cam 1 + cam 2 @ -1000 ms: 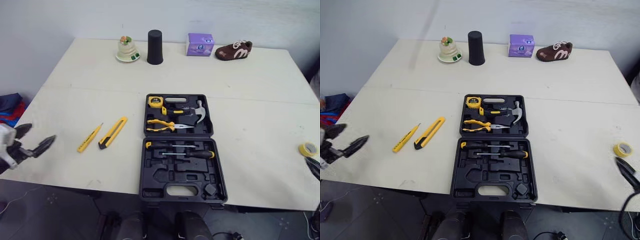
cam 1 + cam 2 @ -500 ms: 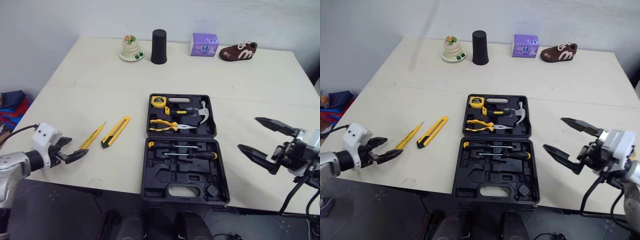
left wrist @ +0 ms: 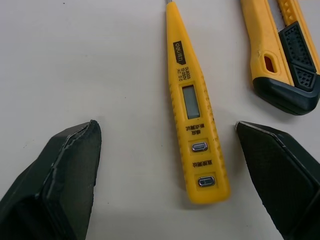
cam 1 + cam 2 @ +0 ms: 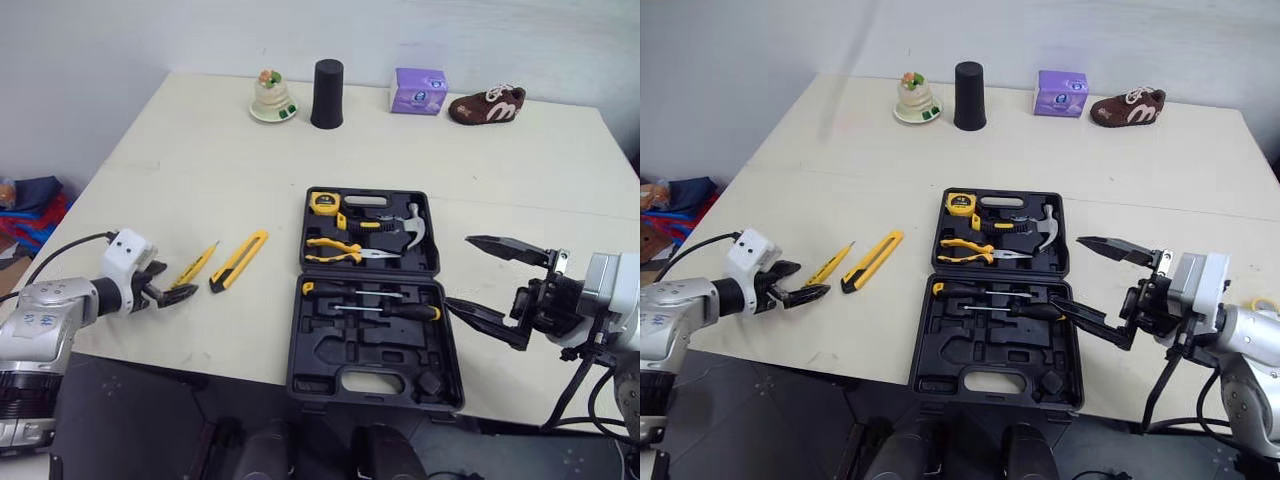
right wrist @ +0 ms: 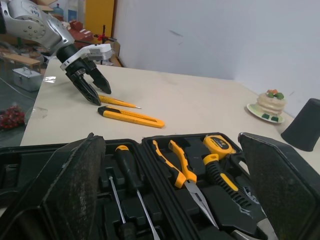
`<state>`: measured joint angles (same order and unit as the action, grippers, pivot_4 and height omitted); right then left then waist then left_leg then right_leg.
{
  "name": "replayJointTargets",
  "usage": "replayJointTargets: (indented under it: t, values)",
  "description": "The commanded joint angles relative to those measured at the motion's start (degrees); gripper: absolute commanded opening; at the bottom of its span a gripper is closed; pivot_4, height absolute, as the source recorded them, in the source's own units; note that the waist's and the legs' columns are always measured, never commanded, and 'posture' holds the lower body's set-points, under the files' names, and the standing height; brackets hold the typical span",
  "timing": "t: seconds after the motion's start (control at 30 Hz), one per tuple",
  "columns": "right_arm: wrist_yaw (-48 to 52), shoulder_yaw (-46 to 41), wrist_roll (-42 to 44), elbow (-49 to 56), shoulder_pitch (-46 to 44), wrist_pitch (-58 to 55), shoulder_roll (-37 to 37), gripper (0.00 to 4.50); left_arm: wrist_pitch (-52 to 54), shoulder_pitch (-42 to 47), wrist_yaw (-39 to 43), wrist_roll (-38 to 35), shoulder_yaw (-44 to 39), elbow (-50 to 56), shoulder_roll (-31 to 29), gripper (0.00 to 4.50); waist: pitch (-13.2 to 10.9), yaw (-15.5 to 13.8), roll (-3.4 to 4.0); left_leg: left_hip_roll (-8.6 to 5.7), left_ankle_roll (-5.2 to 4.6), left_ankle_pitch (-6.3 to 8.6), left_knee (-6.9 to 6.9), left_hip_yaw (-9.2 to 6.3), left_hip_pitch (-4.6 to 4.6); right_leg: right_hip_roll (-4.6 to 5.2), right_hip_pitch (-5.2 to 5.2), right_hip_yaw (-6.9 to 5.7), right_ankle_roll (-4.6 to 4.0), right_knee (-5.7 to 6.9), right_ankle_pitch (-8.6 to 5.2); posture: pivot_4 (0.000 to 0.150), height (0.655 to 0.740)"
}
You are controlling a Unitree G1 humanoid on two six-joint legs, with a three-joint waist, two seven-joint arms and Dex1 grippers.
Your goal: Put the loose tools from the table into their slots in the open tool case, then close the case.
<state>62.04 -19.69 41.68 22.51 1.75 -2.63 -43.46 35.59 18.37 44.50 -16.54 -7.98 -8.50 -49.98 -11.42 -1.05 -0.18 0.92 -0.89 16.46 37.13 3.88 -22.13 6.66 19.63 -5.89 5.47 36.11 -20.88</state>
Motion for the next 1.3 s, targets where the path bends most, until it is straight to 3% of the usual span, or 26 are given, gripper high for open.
replayJointTargets:
  t: [0.03,0.13,0.3,0.33,0.43,0.53,0.67,0.87,0.97,1.07,1.3]
  values:
    - [0.58,-0.68,0.5,2.3,0.71,-0.09,0.2,4.5,1.09,0.26,1.63,0.66,2.7,-1.06,1.12,3.95,0.0,-0.34,0.0,0.0,0.0,0.0,0.01,0.0,0.0,0.0,0.0,0.0,0.0,0.0,0.0,0.15,0.7341]
    - [0.32,-0.97,0.43,2.58,1.11,-0.24,0.27,4.5,1.17,0.94,1.76,-0.37,1.76,-1.65,2.77,2.93,0.0,-0.42,0.0,-0.02,-0.03,0.01,0.03,0.0,0.0,0.01,-0.02,0.0,0.0,0.0,0.0,0.15,0.7341]
    - [0.27,-1.42,0.08,2.79,2.18,-0.45,-0.04,4.5,1.19,1.22,2.39,-0.41,1.12,-1.47,3.59,0.65,0.0,-0.45,0.0,-0.04,-0.06,0.01,0.05,0.01,-0.01,0.01,-0.05,-0.01,0.02,-0.02,0.01,0.15,0.7341]
    - [0.41,-1.46,-0.14,2.81,2.56,-0.33,-0.06,4.5,1.02,0.89,2.4,-0.4,0.53,-1.58,3.3,0.51,0.0,-0.43,0.0,-0.04,-0.06,0.0,0.05,0.01,0.0,0.01,-0.05,-0.01,0.02,-0.01,0.01,0.15,0.7341]
    - [0.5,-1.8,-0.63,2.84,3.53,-0.04,-0.1,4.5,-0.25,0.13,1.46,-0.14,-1.93,-2.16,2.52,0.51,0.0,-0.29,0.0,-0.04,-0.06,0.0,0.04,0.01,0.0,0.01,-0.04,0.0,0.02,-0.01,0.01,0.15,0.7341]
    - [0.74,-2.91,-1.24,2.64,4.79,0.5,-0.41,4.5,-8.55,0.67,0.39,0.08,-6.3,-2.81,2.32,0.51,0.0,-0.21,-0.01,-0.03,-0.05,-0.01,0.04,0.01,-0.01,0.0,-0.02,0.0,0.02,-0.01,0.01,0.15,0.7341]
    - [1.77,-4.58,-1.86,2.58,6.92,0.68,-1.12,4.5,-17.82,2.49,5.73,-2.95,-7.56,1.95,2.6,0.51,-0.07,-0.23,-0.18,0.01,0.0,-0.04,0.03,-0.01,-0.04,-0.04,0.0,-0.03,0.02,-0.02,0.01,0.15,0.7341]
    - [4.12,-7.61,-2.91,1.74,10.88,1.27,-2.12,4.5,-21.38,6.35,18.07,-6.02,2.44,14.86,3.79,0.51,-0.06,-0.62,-0.19,-0.07,-0.06,-0.02,0.07,-0.03,-0.08,0.0,-0.12,-0.04,0.08,-0.12,0.05,0.15,0.7341]
    - [5.03,-8.34,-3.04,1.32,11.88,1.61,-1.73,4.5,-14.29,9.13,19.19,-9.24,7.1,20.7,5.36,0.51,-0.07,-0.01,-0.19,-0.05,-0.06,-0.06,0.06,0.03,-0.07,-0.09,-0.1,0.01,0.09,-0.09,0.06,0.15,0.7341]
    - [6.03,-9.88,-2.37,1.39,14.22,1.0,-1.62,4.5,-9.86,12.94,21.94,-3.68,18.57,27.1,4.39,0.51,-0.07,-0.2,-0.2,-0.02,-0.01,-0.16,0.06,0.01,-0.06,-0.15,-0.09,0.0,0.09,-0.08,0.06,0.15,0.7341]
    - [6.78,-11.72,-2.8,1.55,17.26,1.22,-1.0,4.5,1.14,18.6,18.94,0.8,28.41,31.61,6.49,0.51,-0.07,-0.34,-0.2,-0.01,-0.03,-0.18,0.07,0.02,-0.04,-0.2,-0.09,0.06,0.08,-0.09,0.05,0.15,0.7341]
